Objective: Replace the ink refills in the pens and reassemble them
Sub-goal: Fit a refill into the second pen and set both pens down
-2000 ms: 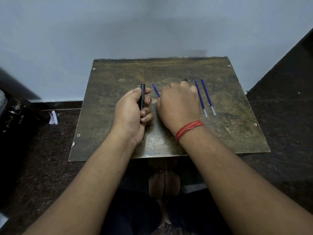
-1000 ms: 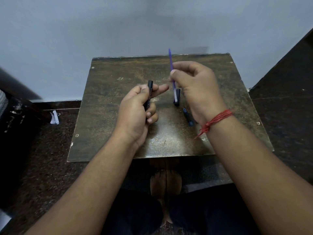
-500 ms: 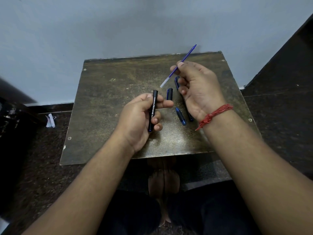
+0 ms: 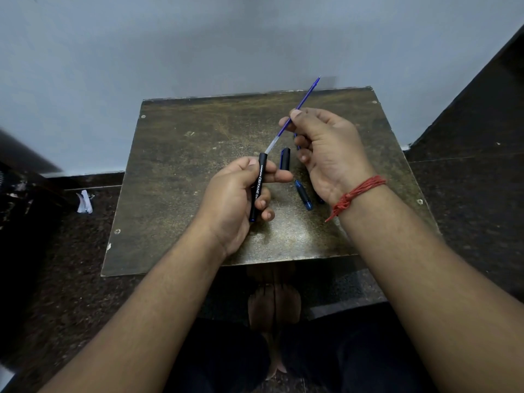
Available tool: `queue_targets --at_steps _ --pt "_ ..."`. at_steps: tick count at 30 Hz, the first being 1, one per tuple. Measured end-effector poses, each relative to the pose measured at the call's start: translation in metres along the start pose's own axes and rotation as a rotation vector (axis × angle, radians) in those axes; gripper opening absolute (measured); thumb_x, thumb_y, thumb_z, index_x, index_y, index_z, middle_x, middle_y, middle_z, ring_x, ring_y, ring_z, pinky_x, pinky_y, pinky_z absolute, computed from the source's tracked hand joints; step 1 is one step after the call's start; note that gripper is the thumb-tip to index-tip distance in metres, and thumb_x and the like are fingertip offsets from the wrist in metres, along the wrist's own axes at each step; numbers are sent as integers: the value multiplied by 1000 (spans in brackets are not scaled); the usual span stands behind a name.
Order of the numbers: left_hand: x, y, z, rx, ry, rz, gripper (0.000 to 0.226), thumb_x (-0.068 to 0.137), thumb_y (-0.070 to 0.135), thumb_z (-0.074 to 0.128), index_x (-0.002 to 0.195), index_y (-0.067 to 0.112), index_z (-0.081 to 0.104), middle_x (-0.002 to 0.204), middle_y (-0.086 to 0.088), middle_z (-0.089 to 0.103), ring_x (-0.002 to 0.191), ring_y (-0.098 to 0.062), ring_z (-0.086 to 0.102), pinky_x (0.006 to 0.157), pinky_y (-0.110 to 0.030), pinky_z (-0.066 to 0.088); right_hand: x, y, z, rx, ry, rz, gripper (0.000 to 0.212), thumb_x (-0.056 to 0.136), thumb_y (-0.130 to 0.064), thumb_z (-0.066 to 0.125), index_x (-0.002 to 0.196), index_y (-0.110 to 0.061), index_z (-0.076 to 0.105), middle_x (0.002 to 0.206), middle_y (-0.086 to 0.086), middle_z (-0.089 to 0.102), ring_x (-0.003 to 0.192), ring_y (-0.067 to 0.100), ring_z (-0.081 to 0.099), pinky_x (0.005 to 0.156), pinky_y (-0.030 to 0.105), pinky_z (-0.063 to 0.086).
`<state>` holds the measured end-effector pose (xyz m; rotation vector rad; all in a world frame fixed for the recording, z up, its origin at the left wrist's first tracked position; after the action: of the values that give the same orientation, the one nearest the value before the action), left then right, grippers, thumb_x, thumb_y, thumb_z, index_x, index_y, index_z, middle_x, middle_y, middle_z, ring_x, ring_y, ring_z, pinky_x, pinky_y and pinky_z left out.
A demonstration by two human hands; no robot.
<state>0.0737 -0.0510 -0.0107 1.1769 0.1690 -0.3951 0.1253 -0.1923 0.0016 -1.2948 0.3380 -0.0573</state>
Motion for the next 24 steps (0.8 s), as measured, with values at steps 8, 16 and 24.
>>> queue_targets --at_steps 8,16,24 --pt "0 0 2 20 -2 6 23 105 12 34 95 6 54 86 -14 73 43 -10 34 39 -22 35 -3 -1 1 0 -13 5 9 92 -14 67 84 -18 66 81 0 77 61 5 51 52 22 34" --pt "0 1 0 40 -3 8 24 104 13 35 94 7 56 83 -11 73 45 -10 35 42 -22 35 -6 -1 10 -161 -78 -45 10 91 -14 68 81 -17 67 79 1 75 59 1 56 56 20 37" --pt "0 2 -2 8 14 8 24 105 15 36 96 7 56 85 -12 73 45 -10 36 43 -23 37 -12 -15 6 -611 -56 -201 18 92 -35 66 87 -18 72 87 -5 74 79 6 67 69 21 51"
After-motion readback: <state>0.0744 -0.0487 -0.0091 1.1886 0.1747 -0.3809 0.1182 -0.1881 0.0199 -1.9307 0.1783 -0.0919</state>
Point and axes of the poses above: each hand's wrist, its own x-axis towards the middle knuckle, its own z-axis out of the palm, y = z × x, the point moved 7 cm from there along x, towards the middle knuckle
